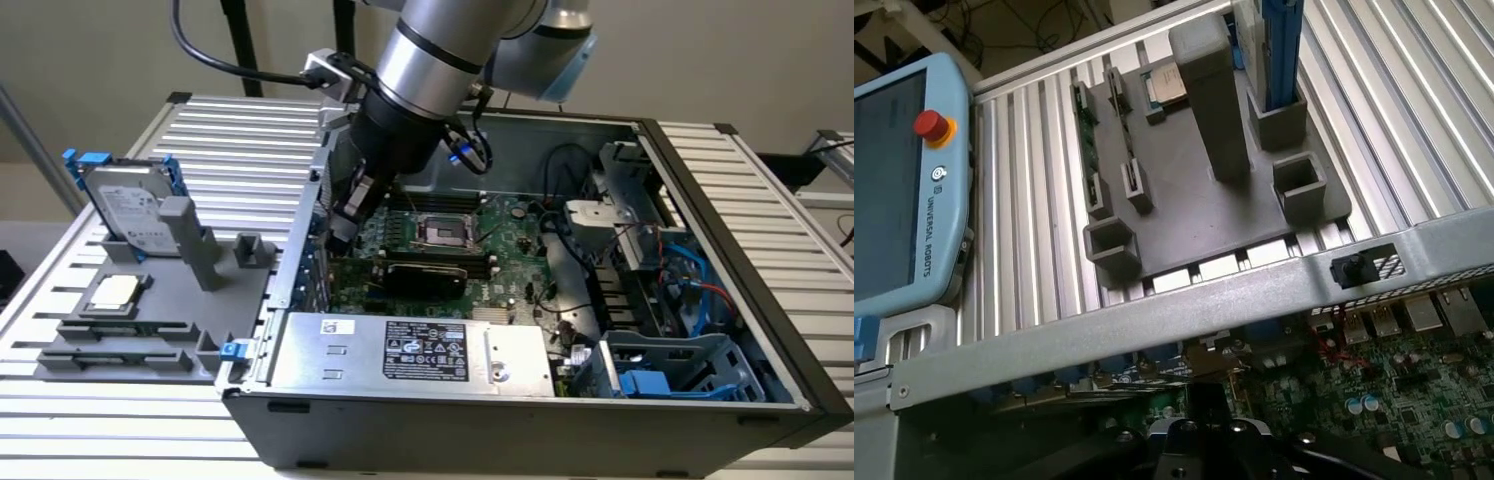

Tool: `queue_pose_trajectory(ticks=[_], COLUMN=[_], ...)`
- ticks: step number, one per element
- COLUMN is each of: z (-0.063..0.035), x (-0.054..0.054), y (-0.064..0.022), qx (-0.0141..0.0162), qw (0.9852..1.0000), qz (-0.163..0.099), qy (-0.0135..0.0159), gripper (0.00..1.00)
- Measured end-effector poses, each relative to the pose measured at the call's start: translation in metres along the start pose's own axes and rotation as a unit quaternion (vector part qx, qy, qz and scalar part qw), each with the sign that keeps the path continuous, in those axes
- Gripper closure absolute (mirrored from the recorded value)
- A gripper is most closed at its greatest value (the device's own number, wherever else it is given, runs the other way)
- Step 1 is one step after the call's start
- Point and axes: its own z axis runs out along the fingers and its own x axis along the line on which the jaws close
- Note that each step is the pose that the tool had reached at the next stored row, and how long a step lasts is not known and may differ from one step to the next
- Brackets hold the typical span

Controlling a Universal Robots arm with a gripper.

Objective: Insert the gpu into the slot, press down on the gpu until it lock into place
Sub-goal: 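Press down on the gpu until it lock into place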

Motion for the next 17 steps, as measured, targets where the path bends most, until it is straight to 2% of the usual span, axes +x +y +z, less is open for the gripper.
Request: queue_pose_trajectory(ticks=[17], z=[0.0003], x=[-0.0041], y=[0.0040], qx=[-0.0018], qw=[1.0000], qz=[0.000], qy=[0.0007], gripper=[0.89])
